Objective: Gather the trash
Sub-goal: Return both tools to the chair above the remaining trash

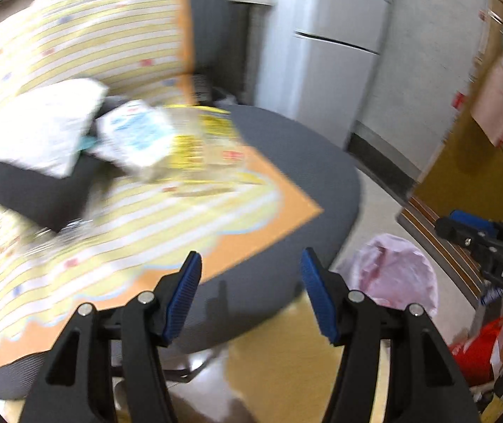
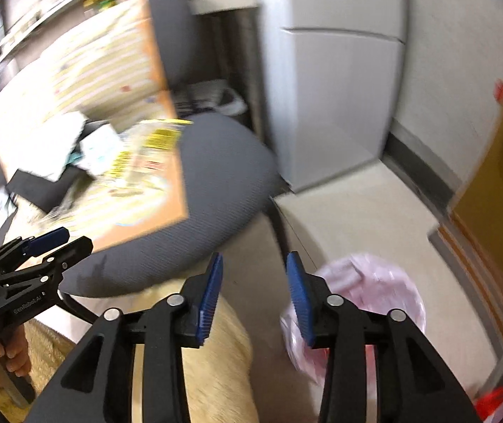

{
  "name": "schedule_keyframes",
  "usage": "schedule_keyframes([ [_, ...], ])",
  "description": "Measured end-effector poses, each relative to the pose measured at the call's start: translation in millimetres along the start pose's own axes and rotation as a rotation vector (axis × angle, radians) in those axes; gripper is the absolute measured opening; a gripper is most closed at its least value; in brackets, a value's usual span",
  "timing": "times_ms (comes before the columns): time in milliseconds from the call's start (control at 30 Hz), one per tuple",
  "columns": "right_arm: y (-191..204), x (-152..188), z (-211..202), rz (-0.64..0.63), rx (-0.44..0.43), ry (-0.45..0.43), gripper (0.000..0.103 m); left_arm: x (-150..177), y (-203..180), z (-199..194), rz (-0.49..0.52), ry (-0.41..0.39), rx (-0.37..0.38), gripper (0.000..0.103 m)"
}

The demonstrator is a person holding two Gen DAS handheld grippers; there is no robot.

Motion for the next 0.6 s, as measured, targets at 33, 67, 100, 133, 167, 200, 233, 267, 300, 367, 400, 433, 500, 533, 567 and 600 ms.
schedule_keyframes([
  [33,11,-7,3,-0.034,-0.009,-0.005,0.043,-2,16,-5,-0.030,-0.008,-0.026,0.059],
  [67,18,-11,5,-0.059,-0.014,-0.008,0.044,-4,24,-8,-0.048,-0.013,-0.039,0.060],
  [100,30,-19,10,-0.096,-0.023,-0.015,0.046,-5,37,-12,-0.070,-0.022,-0.061,0.060],
  [133,37,-22,14,-0.117,-0.027,-0.018,0.047,-6,47,-15,-0.083,-0.029,-0.078,0.060],
  [167,47,-27,19,-0.141,-0.036,-0.019,0.048,-7,59,-19,-0.098,-0.043,-0.109,0.060],
  [200,57,-32,24,-0.164,-0.051,-0.020,0.048,-8,68,-23,-0.107,-0.053,-0.132,0.060],
  [233,64,-36,29,-0.180,-0.060,-0.020,0.049,-9,81,-27,-0.123,-0.062,-0.161,0.060],
  [267,73,-39,34,-0.200,-0.062,-0.019,0.051,-6,92,-32,-0.137,-0.064,-0.175,0.060],
  [300,82,-41,39,-0.219,-0.067,-0.019,0.054,-6,101,-33,-0.153,-0.063,-0.188,0.060],
  [367,100,-48,51,-0.261,-0.075,-0.029,0.058,-4,122,-38,-0.185,-0.067,-0.217,0.061],
  [400,110,-52,59,-0.287,-0.073,-0.030,0.060,-3,129,-38,-0.196,-0.068,-0.230,0.061],
  [433,117,-54,64,-0.303,-0.072,-0.031,0.060,-1,135,-40,-0.208,-0.069,-0.241,0.061],
  [500,132,-62,78,-0.337,-0.064,-0.033,0.061,0,151,-42,-0.235,-0.069,-0.263,0.061],
  [533,140,-66,88,-0.356,-0.055,-0.031,0.061,1,160,-42,-0.251,-0.069,-0.277,0.061],
  [567,147,-69,95,-0.374,-0.046,-0.032,0.061,2,166,-42,-0.262,-0.069,-0.285,0.061],
  [600,155,-74,105,-0.400,-0.034,-0.030,0.063,2,170,-41,-0.272,-0.067,-0.293,0.061],
])
Point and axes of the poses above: each gripper's, at about its wrist camera, not at the fingertips, and z roughly the way its jaws point, y to its left, x to its underside, the point moved 7 cm from there along z, roughly the way its jaws point, and after that the axes turned 9 degrees about -z, right-handed, at the moved point
